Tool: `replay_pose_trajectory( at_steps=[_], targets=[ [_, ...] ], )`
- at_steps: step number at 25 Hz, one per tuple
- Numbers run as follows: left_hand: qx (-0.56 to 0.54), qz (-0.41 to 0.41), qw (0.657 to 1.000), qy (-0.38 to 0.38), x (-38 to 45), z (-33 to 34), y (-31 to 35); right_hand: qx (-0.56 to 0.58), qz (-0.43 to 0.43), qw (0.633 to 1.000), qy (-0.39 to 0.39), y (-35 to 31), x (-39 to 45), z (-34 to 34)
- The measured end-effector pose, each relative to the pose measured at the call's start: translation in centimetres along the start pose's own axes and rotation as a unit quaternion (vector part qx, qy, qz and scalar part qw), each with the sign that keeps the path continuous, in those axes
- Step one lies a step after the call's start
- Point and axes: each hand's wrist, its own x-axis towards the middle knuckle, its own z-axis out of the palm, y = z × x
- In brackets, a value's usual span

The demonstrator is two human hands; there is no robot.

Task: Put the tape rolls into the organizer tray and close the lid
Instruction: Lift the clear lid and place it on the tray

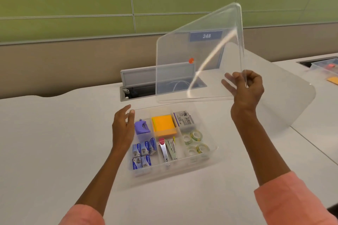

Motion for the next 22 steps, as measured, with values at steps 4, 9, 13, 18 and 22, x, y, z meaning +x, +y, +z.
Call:
replay_pose_trajectory(
  at_steps=[4,9,13,18,22],
  targets=[
    [-0.159,-0.124,0.979,0.028,1.1,-2.6,-0.7,0.046,0.143,0.989,0.002,3.7,-2.2,-0.2],
    [-0.155,-0.189,0.969,0.032,-0.1,-3.0,-2.4,0.031,0.291,0.956,0.016,7.7,-5.6,-1.4],
    [-0.12,-0.217,0.968,0.047,-0.9,-3.2,-4.6,-0.062,0.309,0.949,-0.014,9.0,-6.4,-2.8],
    [-0.074,-0.195,0.976,0.068,-1.6,-1.7,-5.1,-0.368,0.192,0.909,-0.049,10.4,-6.4,-4.6],
    [-0.063,-0.197,0.975,0.077,-1.8,-1.1,-5.3,-0.422,0.184,0.885,-0.072,10.9,-6.3,-5.8]
  ],
)
